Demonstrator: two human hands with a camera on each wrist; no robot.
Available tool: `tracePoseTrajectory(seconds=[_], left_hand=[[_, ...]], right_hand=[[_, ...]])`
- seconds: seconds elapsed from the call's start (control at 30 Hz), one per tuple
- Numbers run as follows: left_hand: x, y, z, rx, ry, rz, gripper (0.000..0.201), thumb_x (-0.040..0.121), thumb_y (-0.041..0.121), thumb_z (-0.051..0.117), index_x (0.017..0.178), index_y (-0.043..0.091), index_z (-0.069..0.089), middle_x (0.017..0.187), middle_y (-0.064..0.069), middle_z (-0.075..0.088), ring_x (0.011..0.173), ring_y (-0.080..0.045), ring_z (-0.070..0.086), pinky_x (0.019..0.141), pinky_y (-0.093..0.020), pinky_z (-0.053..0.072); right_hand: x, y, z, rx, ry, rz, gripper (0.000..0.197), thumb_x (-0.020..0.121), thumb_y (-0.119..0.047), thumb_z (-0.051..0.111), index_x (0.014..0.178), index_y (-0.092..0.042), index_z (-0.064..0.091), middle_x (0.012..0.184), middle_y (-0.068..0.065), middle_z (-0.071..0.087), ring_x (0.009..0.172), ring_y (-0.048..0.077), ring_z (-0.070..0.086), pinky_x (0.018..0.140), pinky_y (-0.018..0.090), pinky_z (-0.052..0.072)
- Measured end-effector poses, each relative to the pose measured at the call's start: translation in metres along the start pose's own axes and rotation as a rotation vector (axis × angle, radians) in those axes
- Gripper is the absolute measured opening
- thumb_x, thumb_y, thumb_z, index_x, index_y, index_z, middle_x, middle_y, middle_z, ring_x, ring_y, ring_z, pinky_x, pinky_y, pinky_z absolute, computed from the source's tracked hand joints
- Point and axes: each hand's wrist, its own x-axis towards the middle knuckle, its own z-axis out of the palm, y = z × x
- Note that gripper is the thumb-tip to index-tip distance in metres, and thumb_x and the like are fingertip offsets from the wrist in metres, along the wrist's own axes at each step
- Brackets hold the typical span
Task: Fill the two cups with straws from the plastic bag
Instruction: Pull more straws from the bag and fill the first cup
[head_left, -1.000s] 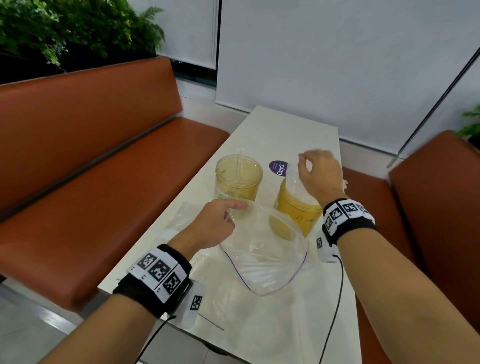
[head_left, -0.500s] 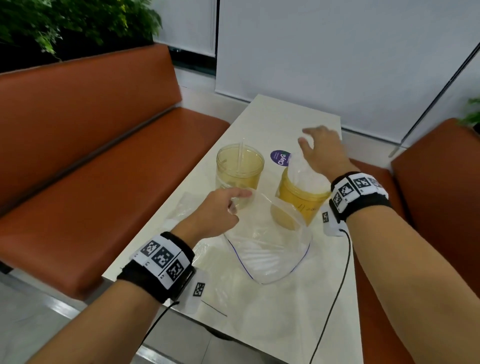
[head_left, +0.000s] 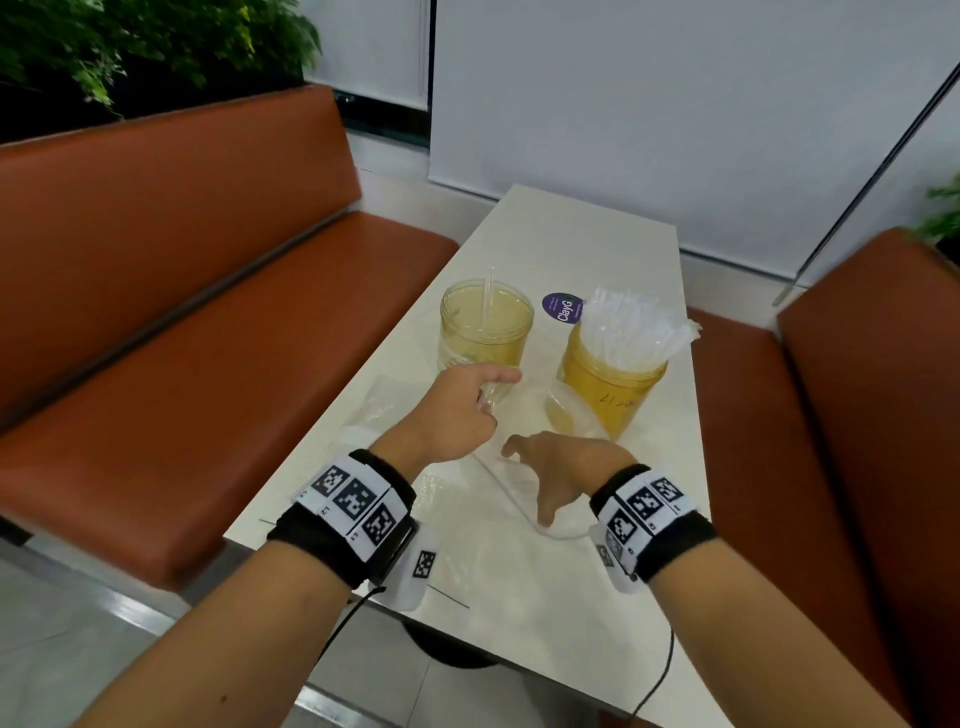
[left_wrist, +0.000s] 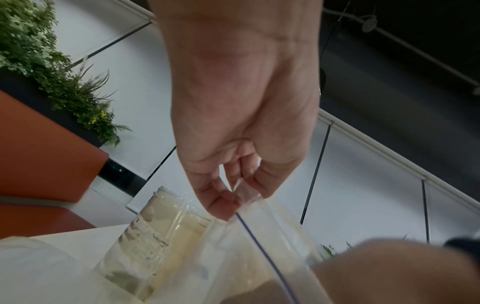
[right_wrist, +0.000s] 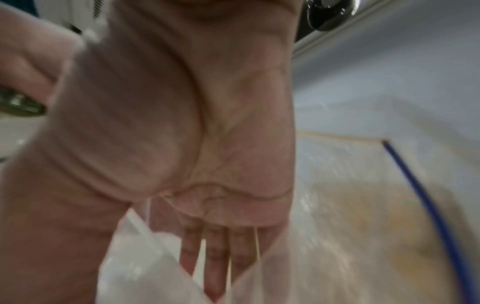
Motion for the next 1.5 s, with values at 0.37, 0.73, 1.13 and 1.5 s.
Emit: tracePoseTrajectory(seconds=[0.37, 0.73, 1.13, 1.5], left_hand=[[-0.008, -0.023, 0.003, -0.11, 0.194, 0.221, 0.038, 0.096, 0.0, 0.053, 0.116, 0.025, 0.073, 0.132, 0.006, 0.064, 0.116, -0.012, 0.058, 0.087, -0.012, 0.044], [-0.004, -0.042, 0.031, -0.268, 0.046, -0.123, 0.018, 0.095, 0.031, 0.067, 0.105, 0.019, 0.075, 0.097, -0.002, 0.076, 0.085, -0.013, 0.069, 0.086, -0.034, 0.055], [0.017, -0.002, 0.014, -0.027, 0.497, -0.171, 0.019, 0.09, 0.018, 0.064, 0.074, 0.007, 0.066, 0.064, 0.0, 0.062, 0.063, -0.025, 0.061, 0.057, -0.025, 0.041], [0.01, 0.002, 0.0, 0.075, 0.589, -0.217, 0.018, 0.09, 0.011, 0.058, 0.079, -0.001, 0.065, 0.071, -0.007, 0.061, 0.067, -0.022, 0.052, 0.055, -0.027, 0.04]], right_hand=[[0.004, 0.007, 0.022, 0.304, 0.24, -0.082, 0.028, 0.105, -0.036, 0.047, 0.079, -0.026, 0.046, 0.086, -0.007, 0.05, 0.091, 0.025, 0.054, 0.078, 0.031, 0.04], [-0.05, 0.018, -0.001, 1.324, 0.265, -0.424, 0.042, 0.106, -0.017, 0.046, 0.081, -0.026, 0.078, 0.079, -0.017, 0.077, 0.08, -0.009, 0.07, 0.078, 0.014, 0.049], [-0.035, 0.011, 0.02, 2.0, 0.173, -0.495, 0.033, 0.11, -0.014, 0.029, 0.115, -0.01, 0.061, 0.108, 0.004, 0.069, 0.095, 0.013, 0.07, 0.064, 0.027, 0.06], [-0.027, -0.002, 0.027, 1.858, 0.126, -0.596, 0.089, 0.073, -0.043, 0.086, 0.145, -0.005, 0.049, 0.147, 0.02, 0.053, 0.127, 0.033, 0.06, 0.099, 0.052, 0.052]])
